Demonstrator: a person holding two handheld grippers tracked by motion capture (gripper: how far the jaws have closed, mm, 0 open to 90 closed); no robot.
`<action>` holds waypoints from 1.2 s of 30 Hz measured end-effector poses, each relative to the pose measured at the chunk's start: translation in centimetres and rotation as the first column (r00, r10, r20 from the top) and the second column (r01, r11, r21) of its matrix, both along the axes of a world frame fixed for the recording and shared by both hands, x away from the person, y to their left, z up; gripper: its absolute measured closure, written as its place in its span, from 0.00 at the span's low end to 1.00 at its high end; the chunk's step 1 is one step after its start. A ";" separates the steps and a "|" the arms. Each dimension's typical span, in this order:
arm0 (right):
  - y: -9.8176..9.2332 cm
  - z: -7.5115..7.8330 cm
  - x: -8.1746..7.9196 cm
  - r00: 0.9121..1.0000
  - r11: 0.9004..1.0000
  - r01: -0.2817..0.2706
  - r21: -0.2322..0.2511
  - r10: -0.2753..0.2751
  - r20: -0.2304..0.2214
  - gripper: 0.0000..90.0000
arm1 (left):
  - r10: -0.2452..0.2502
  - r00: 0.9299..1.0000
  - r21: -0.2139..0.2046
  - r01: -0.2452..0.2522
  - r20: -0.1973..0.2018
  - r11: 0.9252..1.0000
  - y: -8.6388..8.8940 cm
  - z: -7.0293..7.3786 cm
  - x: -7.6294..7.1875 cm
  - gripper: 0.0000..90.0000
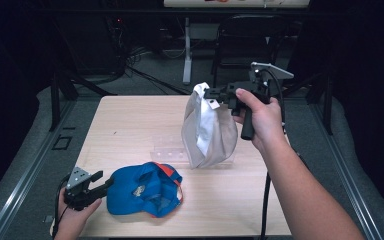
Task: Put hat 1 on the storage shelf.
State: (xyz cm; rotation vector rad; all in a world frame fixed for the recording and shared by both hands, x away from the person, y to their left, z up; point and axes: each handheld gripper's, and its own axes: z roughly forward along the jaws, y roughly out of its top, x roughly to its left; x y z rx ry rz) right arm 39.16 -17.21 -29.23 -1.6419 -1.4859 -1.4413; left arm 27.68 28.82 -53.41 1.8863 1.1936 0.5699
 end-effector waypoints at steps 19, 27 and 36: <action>3.7 0.4 3.4 0.999 0.999 0.042 -0.008 -0.043 -0.013 0.90 | -0.238 0.962 0.051 0.233 0.135 0.971 -10.5 6.3 2.4 0.52; 4.6 0.0 4.4 0.997 0.998 0.068 -0.004 -0.068 -0.024 0.90 | -0.314 0.938 0.098 0.302 0.146 0.948 -16.1 7.1 3.4 0.49; 5.6 -0.1 4.9 0.997 0.997 0.072 -0.007 -0.072 -0.027 0.90 | -0.284 0.948 0.227 0.247 0.145 0.942 -19.6 6.8 4.9 0.51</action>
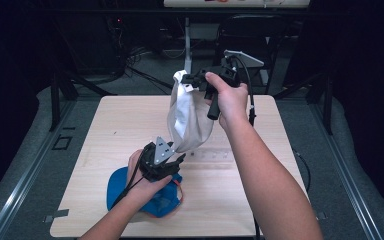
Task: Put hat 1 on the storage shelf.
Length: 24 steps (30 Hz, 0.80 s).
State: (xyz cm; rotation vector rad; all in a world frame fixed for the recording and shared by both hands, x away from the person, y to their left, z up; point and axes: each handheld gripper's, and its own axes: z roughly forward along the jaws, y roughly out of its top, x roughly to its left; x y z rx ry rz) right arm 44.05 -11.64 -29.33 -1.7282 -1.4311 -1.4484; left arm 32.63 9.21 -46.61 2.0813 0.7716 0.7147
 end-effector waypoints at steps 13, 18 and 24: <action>0.6 0.6 -0.2 1.000 1.000 -0.006 0.001 0.006 0.011 0.90 | 0.033 0.999 0.014 -0.033 -0.037 0.999 2.3 -0.5 1.4 0.91; 0.9 0.4 -0.1 1.000 1.000 -0.012 -0.017 0.013 0.011 0.90 | -0.016 0.999 -0.024 0.015 -0.050 1.000 3.5 -1.1 1.3 0.93; 1.6 -0.5 0.0 1.000 0.999 -0.025 -0.048 0.025 -0.001 0.90 | -0.048 0.995 -0.060 0.044 -0.084 0.997 4.3 -2.3 1.5 0.93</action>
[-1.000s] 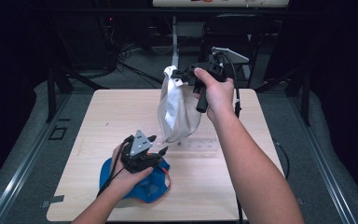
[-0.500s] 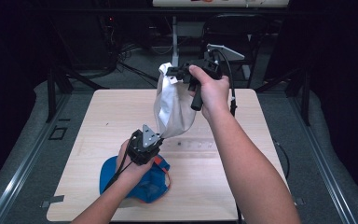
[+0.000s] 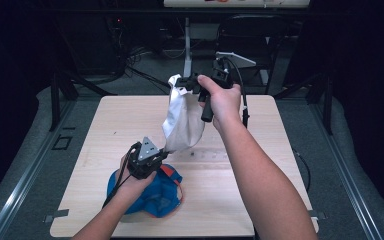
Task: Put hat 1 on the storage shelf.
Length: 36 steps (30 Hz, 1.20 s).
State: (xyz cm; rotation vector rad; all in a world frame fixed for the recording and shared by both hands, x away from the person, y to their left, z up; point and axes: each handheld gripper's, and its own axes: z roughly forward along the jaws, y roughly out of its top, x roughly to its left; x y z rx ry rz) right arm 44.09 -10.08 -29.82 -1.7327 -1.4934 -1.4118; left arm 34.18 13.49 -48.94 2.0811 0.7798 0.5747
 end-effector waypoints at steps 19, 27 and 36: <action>0.7 -2.0 0.8 1.000 1.000 0.003 -0.011 -0.003 -0.026 0.90 | -0.029 0.996 -0.083 0.022 -0.081 0.996 1.7 -1.7 1.4 0.92; 1.8 -2.6 0.8 0.999 0.999 -0.025 -0.022 0.024 -0.034 0.90 | -0.002 0.993 -0.118 -0.012 -0.118 0.993 2.4 -2.7 1.3 0.93; 2.1 -3.6 0.9 0.999 0.999 -0.027 -0.041 0.025 -0.044 0.90 | 0.041 0.988 -0.156 -0.064 -0.146 0.986 2.7 -3.5 1.0 0.93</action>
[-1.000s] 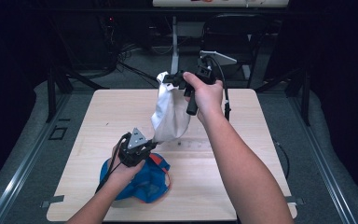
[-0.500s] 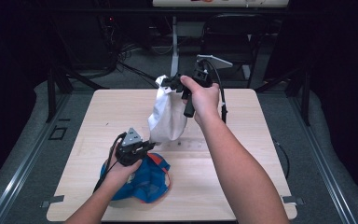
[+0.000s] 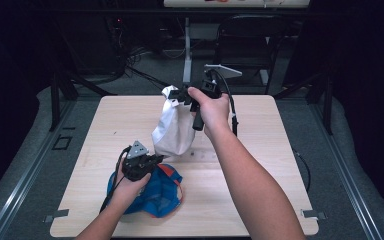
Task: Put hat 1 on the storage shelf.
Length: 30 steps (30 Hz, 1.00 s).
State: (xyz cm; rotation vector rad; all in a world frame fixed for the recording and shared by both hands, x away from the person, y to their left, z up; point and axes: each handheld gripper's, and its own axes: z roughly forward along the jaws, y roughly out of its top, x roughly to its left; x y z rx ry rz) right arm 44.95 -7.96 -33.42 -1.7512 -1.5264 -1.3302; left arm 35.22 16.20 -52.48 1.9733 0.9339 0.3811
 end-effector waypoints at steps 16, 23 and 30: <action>0.4 -2.3 0.0 1.000 0.996 -0.031 -0.090 0.031 -0.002 0.89 | 0.052 0.997 0.029 -0.050 -0.056 0.998 -0.4 -1.9 -0.3 0.93; -1.3 -2.5 -0.4 0.999 0.995 -0.027 -0.095 0.030 0.024 0.83 | 0.044 0.998 0.045 -0.042 -0.045 0.998 -0.4 -1.5 -0.8 0.80; -3.5 -1.2 -2.3 0.993 0.995 -0.028 -0.097 0.039 0.110 0.72 | 0.070 0.998 0.041 -0.070 0.004 0.997 0.6 -0.5 -2.5 0.63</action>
